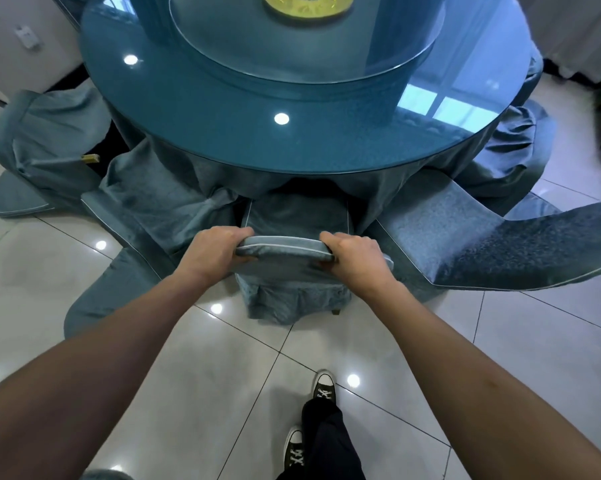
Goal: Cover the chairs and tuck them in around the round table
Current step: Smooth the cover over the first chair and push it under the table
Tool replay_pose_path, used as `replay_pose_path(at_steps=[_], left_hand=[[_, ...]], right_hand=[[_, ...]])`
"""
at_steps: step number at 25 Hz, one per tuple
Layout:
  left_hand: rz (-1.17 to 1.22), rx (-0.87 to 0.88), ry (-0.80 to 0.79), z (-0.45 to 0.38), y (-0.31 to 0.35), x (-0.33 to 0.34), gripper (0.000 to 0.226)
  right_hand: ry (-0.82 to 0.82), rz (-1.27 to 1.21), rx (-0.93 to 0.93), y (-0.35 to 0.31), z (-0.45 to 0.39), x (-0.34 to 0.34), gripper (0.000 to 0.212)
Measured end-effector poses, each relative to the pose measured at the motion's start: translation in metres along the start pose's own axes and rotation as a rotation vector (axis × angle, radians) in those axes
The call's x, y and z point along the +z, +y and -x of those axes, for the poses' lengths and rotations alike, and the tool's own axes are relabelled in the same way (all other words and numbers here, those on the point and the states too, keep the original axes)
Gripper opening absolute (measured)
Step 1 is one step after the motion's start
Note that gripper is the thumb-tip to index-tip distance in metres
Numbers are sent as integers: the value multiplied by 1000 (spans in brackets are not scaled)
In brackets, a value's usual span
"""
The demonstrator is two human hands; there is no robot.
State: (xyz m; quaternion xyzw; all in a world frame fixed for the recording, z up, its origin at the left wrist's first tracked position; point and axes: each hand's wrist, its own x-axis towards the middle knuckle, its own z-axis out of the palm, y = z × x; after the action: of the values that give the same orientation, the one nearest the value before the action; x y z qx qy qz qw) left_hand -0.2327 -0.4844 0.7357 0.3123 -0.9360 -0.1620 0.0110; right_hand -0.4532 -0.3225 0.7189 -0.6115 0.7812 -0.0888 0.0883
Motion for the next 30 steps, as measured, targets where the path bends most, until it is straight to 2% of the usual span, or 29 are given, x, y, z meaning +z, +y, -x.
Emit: replay_pose_path(at_steps=[7,13,20,24,30], left_hand=[[-22,-2,29,-47,-15,-6,23],[-50,-30,67,-58,-45,-19,21],[-112,-71,106,-46,-37,-9,25],[-139,-80,79,-34,-28,-6,32],[-157,-148,49,-55,-47,-25,17]], right_hand=[[11,-46,-41,19,-49,-6,26],[6,-82,-106,-1,-75,5,27],[-18,-110,-176,4,-71,5,25],[-105,-80,-187,12,-67,-5,29],[-98,-83,-169,-8,-92,-13,26]])
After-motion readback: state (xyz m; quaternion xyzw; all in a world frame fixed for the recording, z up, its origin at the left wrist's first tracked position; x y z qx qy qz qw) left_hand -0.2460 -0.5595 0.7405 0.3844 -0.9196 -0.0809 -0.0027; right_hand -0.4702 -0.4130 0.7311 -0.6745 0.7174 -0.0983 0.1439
